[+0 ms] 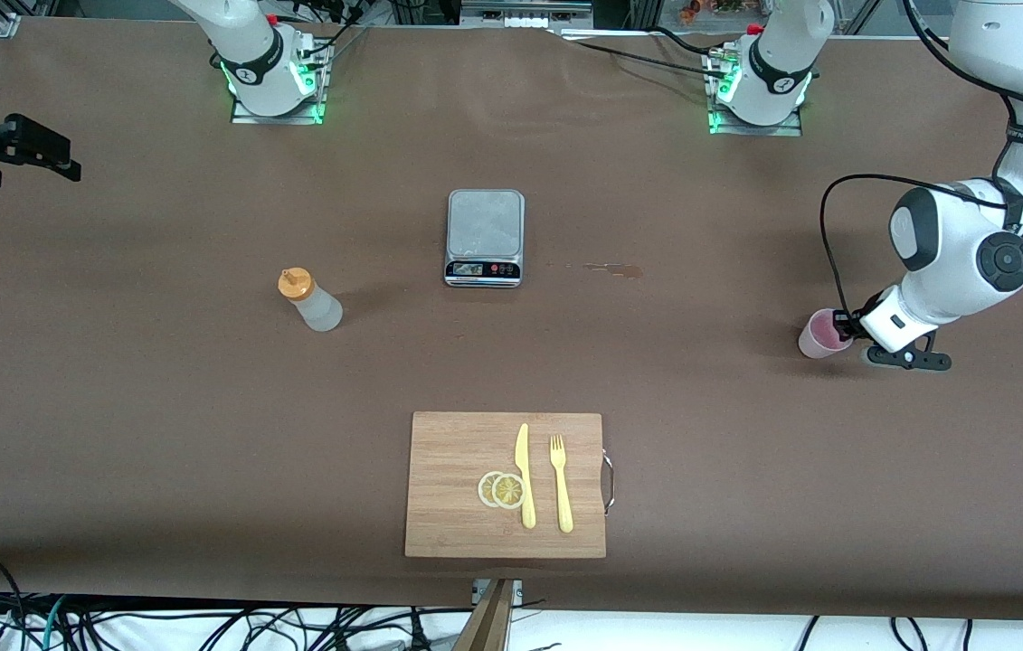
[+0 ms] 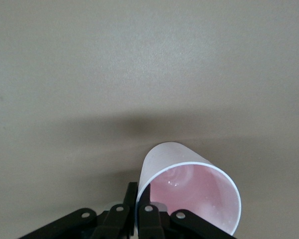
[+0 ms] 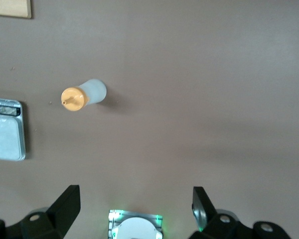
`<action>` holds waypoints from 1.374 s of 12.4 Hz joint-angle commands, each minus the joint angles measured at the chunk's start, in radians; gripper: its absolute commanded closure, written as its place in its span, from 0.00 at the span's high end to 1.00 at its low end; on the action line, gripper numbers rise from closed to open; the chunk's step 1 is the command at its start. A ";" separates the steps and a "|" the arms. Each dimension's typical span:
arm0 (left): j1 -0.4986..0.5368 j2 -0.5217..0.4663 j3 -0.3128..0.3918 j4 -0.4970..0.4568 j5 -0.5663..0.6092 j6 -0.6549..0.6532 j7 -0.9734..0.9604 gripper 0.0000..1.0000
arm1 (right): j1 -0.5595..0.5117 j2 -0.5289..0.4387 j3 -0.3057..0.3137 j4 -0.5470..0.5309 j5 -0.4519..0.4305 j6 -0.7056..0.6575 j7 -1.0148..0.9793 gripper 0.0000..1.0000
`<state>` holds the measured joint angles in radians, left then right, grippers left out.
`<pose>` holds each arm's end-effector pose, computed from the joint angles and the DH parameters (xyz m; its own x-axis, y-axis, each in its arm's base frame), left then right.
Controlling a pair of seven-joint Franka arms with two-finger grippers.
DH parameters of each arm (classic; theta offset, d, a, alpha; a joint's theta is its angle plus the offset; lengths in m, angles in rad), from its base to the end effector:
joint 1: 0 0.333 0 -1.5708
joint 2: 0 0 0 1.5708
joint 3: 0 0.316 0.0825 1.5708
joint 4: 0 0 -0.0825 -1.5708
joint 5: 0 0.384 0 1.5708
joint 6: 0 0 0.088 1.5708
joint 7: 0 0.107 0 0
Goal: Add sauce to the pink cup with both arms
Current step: 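Carry the pink cup with the left gripper onto the scale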
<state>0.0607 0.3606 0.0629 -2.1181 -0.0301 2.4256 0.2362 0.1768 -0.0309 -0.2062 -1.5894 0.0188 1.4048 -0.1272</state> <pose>0.5680 0.0703 0.2365 0.9944 -0.0928 -0.0515 -0.0925 -0.9957 0.0087 0.5262 -0.0150 0.6191 0.9835 0.1021 -0.1493 0.0965 -0.9943 -0.0444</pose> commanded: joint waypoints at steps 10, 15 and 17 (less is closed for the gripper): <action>-0.586 -0.026 -0.011 0.132 -0.149 -0.119 -0.673 0.00 | 0.056 0.035 0.004 -0.029 0.128 -0.086 -0.624 1.00; -0.832 -0.009 -0.012 0.161 -0.261 -0.115 -0.889 0.00 | -0.022 0.184 -0.039 -0.024 0.399 0.023 -0.954 1.00; -0.899 0.003 -0.015 0.168 -0.267 -0.109 -0.952 0.00 | -0.045 0.258 -0.039 -0.024 0.482 0.051 -1.070 1.00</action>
<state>-0.7859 0.3462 0.0308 -1.9803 -0.2673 2.3309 -0.6723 0.1512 0.1720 -0.2467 -1.6247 0.4321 1.4427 -1.0993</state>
